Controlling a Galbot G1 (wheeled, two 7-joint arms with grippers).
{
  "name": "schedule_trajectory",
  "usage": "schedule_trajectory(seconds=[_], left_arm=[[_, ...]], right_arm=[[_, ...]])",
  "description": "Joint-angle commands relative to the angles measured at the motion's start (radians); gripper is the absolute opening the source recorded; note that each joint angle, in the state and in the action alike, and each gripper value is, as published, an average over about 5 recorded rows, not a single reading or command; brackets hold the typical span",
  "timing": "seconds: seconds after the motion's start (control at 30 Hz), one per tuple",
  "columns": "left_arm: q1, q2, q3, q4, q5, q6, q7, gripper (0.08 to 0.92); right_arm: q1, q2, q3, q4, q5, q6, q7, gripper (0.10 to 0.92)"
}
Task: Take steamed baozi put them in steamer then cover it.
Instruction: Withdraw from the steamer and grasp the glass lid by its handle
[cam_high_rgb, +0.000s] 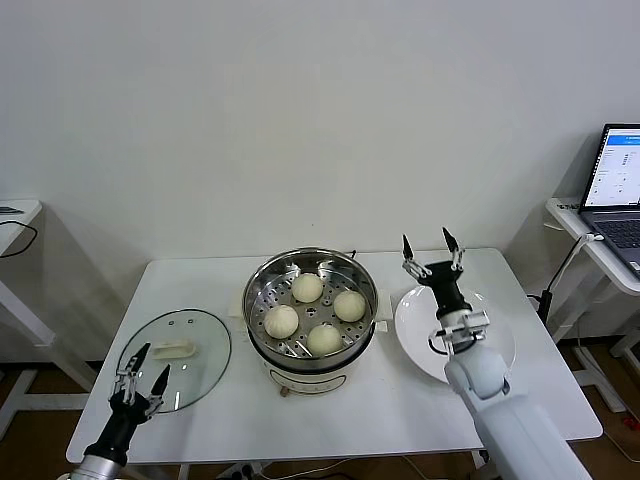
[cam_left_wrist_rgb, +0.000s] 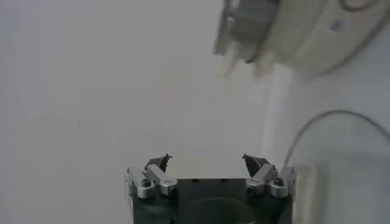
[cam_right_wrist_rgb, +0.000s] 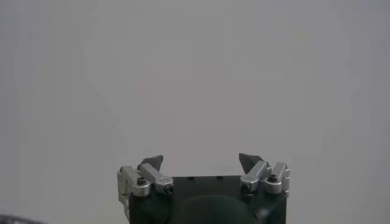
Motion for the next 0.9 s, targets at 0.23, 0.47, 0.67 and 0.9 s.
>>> schedule_trajectory(seconds=[0.23, 0.47, 0.67, 0.9], left_arm=[[-0.175, 0.035, 0.075, 0.237, 0.1, -0.007, -0.025, 0.823], [-0.25, 0.019, 0.087, 0.307, 0.1, -0.001, -0.037, 0.823], [-0.296, 0.019, 0.09, 0.347, 0.1, 0.011, -0.041, 0.823], [-0.33, 0.015, 0.096, 0.377, 0.098, 0.017, -0.041, 0.823]], right_arm=[[-0.134, 0.058, 0.105, 0.021, -0.048, 0.016, 0.017, 0.823], [-0.144, 0.052, 0.117, 0.027, -0.049, 0.014, 0.018, 0.823], [-0.151, 0.052, 0.124, 0.027, -0.051, 0.014, 0.017, 0.823], [-0.156, 0.054, 0.13, 0.026, -0.058, 0.016, 0.017, 0.823]])
